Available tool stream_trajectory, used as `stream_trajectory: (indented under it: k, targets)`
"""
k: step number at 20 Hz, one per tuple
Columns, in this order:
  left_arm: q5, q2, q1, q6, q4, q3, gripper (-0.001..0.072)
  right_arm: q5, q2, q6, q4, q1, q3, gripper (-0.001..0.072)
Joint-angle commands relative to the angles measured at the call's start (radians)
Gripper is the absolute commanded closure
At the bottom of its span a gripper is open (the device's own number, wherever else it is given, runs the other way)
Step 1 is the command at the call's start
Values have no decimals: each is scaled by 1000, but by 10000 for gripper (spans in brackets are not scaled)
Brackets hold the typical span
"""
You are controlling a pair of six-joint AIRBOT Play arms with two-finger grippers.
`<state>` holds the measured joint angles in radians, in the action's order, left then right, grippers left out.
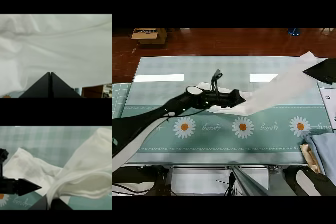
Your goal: Fold the shirts.
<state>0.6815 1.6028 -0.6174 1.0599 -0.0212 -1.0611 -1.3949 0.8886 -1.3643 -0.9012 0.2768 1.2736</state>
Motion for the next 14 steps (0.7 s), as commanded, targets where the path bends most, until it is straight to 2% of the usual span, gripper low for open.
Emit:
stream_trajectory:
  k: [1,5,8,11,13,14]
  targets:
    - [-97,47,-135,56,95,-1,688,-93,-109,-69,-12,0,1,690]
    - [-231,111,-293,47,311,-6,688,-196,-184,-92,-177,0,1,689]
    - [-177,158,-306,29,315,-48,688,-205,-213,-92,-210,1,1,689]
    - [-177,122,-227,-55,314,-48,690,-192,-213,-92,-209,0,1,690]
    - [-182,57,-125,-129,293,-44,690,-174,-213,-92,-208,0,1,690]
    - [-182,9,-58,-136,248,-41,690,-163,-213,-91,-197,0,1,690]
